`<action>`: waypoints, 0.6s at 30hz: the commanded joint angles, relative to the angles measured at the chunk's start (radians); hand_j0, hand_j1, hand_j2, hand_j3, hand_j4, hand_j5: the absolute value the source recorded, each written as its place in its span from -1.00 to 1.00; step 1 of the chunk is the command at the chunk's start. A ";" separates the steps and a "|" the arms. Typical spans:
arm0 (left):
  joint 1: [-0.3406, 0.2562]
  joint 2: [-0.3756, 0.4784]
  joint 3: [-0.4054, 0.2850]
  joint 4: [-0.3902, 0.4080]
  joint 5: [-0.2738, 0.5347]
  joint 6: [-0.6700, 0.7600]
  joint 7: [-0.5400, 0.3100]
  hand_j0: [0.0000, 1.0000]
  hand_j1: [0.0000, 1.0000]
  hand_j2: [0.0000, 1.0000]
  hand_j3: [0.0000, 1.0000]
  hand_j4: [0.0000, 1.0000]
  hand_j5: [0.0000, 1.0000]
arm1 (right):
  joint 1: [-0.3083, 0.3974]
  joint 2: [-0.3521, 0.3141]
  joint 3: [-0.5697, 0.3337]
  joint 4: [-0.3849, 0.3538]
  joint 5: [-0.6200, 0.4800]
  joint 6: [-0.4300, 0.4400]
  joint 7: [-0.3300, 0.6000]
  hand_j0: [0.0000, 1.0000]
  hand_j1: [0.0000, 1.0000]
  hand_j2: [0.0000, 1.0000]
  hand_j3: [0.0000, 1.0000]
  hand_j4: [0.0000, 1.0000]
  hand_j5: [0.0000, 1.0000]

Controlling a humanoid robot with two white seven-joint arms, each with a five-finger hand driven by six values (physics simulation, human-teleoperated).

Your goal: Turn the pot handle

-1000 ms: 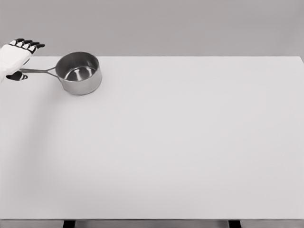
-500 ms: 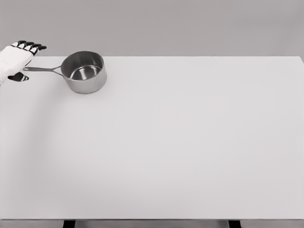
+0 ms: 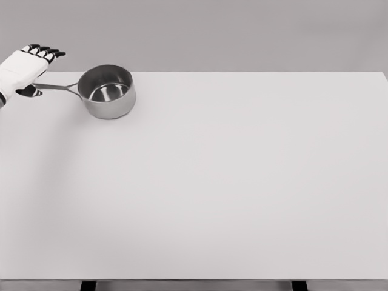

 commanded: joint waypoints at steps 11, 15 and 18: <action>-0.006 0.000 -0.031 0.002 0.013 0.000 0.003 1.00 1.00 1.00 1.00 1.00 1.00 | 0.000 0.000 0.000 0.000 -0.001 0.000 0.000 1.00 1.00 1.00 1.00 1.00 1.00; 0.009 0.006 -0.028 -0.063 0.021 0.000 0.003 1.00 1.00 1.00 1.00 1.00 1.00 | 0.000 0.000 0.000 0.000 -0.001 0.000 0.000 1.00 1.00 1.00 1.00 1.00 1.00; 0.029 0.009 -0.023 -0.101 0.024 0.000 0.003 1.00 1.00 1.00 1.00 1.00 1.00 | 0.002 0.000 0.000 0.000 -0.001 -0.002 0.000 1.00 1.00 1.00 1.00 1.00 1.00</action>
